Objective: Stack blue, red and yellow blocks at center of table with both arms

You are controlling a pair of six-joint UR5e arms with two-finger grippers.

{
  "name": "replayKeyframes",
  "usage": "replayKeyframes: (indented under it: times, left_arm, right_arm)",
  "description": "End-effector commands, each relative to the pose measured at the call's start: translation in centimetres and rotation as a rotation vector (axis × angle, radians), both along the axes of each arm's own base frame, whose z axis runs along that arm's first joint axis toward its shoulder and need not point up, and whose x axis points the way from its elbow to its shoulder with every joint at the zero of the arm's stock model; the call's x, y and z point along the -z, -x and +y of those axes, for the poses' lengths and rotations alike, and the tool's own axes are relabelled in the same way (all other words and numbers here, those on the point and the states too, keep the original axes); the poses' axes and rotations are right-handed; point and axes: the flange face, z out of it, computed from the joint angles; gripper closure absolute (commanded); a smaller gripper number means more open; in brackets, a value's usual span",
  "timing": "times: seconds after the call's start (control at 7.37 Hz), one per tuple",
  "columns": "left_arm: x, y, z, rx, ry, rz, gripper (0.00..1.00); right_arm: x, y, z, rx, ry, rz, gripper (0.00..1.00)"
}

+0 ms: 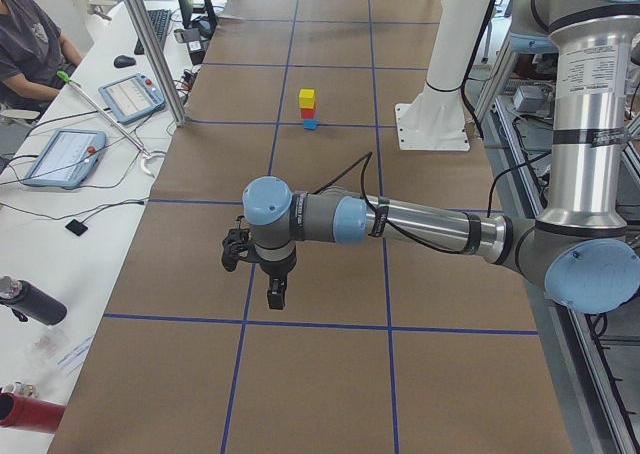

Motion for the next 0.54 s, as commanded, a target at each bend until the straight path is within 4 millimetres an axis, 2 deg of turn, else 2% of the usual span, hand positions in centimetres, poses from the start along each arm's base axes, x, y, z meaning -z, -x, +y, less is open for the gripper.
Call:
replayKeyframes:
  times: [0.0,0.41]
  left_arm:
    - [0.15,-0.1,-0.04,-0.002,-0.006,0.003,0.0]
    - [0.31,-0.1,-0.05,-0.002,-0.011,0.003,0.0]
  right_arm:
    - [-0.05,0.06,-0.04,-0.002,0.005,-0.007,0.0]
    - [0.07,0.39,-0.02,-0.007,0.017,-0.051,0.0]
